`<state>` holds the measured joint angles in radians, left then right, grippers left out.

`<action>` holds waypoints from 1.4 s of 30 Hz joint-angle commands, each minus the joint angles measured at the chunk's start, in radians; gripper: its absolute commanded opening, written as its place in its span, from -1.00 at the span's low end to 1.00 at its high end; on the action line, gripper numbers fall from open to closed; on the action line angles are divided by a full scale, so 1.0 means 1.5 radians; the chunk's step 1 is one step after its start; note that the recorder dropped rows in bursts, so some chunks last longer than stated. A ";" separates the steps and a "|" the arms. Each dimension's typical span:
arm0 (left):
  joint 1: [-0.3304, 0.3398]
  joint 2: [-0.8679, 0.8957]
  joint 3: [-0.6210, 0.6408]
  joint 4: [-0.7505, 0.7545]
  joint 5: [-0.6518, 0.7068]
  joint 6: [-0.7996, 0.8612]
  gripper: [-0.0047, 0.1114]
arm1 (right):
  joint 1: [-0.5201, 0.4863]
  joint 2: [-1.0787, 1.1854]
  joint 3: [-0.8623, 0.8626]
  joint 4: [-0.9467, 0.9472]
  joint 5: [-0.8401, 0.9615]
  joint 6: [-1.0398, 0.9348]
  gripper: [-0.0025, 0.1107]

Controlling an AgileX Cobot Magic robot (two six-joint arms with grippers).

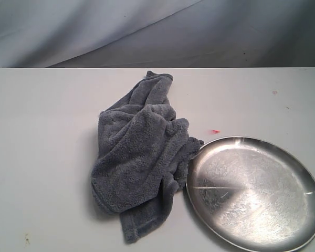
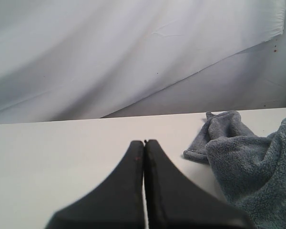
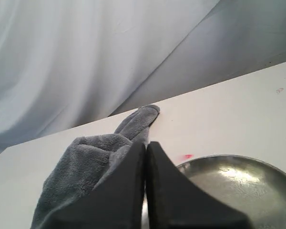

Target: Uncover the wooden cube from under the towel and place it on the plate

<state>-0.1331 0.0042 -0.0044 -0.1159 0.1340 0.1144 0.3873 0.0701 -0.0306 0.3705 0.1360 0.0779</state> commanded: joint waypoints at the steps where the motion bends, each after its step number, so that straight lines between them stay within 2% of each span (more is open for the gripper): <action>1: -0.003 -0.003 0.003 -0.001 -0.001 -0.002 -0.92 | 0.014 -0.002 -0.032 0.004 0.012 -0.007 -0.96; 8: -0.003 -0.003 0.003 -0.001 -0.001 -0.002 -0.92 | 0.015 0.022 -0.095 0.004 0.068 -0.048 -0.96; 19: -0.003 -0.003 0.003 -0.001 -0.001 -0.002 -0.92 | 0.015 0.193 -0.207 0.010 0.152 -0.128 -0.96; 27: -0.003 -0.003 0.003 -0.001 -0.001 -0.002 -0.92 | 0.015 0.332 -0.268 0.147 0.195 -0.268 -0.96; 42: -0.003 -0.003 0.003 -0.001 -0.001 -0.002 -0.92 | 0.015 0.581 -0.443 0.150 0.321 -0.300 -0.96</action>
<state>-0.1331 0.0042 -0.0044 -0.1159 0.1340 0.1144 0.4071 0.8897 -0.6511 0.5913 0.5869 -0.3483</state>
